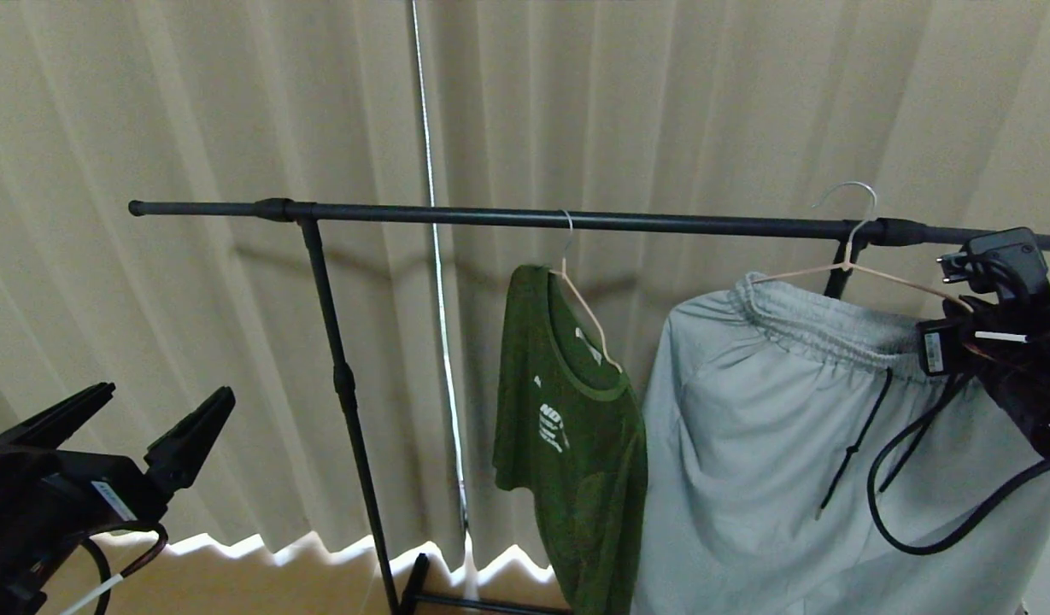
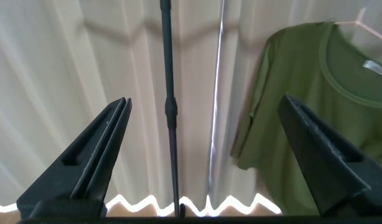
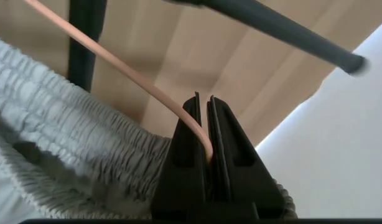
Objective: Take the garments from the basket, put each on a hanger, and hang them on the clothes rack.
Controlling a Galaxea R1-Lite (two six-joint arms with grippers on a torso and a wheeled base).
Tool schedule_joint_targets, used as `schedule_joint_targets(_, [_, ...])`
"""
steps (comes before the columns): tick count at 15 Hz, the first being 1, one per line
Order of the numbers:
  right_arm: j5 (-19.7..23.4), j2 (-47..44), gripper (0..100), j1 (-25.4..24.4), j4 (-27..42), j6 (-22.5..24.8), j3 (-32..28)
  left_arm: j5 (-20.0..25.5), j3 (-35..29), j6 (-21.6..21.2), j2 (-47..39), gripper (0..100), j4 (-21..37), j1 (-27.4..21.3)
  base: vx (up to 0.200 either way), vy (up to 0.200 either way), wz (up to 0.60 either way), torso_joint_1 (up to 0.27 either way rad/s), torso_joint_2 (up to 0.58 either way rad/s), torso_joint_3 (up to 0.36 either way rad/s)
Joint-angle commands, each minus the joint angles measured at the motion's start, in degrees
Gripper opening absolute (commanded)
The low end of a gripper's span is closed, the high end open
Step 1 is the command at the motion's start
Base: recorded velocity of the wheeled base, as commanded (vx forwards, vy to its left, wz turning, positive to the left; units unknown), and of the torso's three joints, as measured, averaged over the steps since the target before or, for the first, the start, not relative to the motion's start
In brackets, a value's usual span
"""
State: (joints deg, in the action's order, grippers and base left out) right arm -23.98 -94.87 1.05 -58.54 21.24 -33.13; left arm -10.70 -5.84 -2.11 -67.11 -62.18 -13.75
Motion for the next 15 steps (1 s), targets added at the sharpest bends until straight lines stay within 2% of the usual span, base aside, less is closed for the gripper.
schedule_joint_targets(1, [-0.89,-3.39,0,0.01,-0.08,0.03,-2.29,-0.02,0.13,0.00,0.14,100,-0.04,-0.14,0.000,0.000,0.00,0.000,0.00,0.000])
schedule_joint_targets(2, [-2.65,-5.68,0,0.01,0.00,0.03,-4.75,-0.02,0.21,0.00,-0.04,100,-0.04,-0.22,0.000,0.000,0.00,0.000,0.00,0.000])
schedule_joint_targets(5, [-3.97,-9.63,0,-0.35,-0.17,0.03,-6.94,-0.02,0.13,-0.09,0.14,100,-0.04,-0.31,0.000,0.000,0.00,0.000,0.00,0.000])
schedule_joint_targets(15, [-5.82,-10.60,0,-9.40,-1.58,-0.14,-4.22,-0.02,0.21,-0.18,0.22,100,-0.04,-0.22,0.000,0.000,0.00,0.000,0.00,0.000])
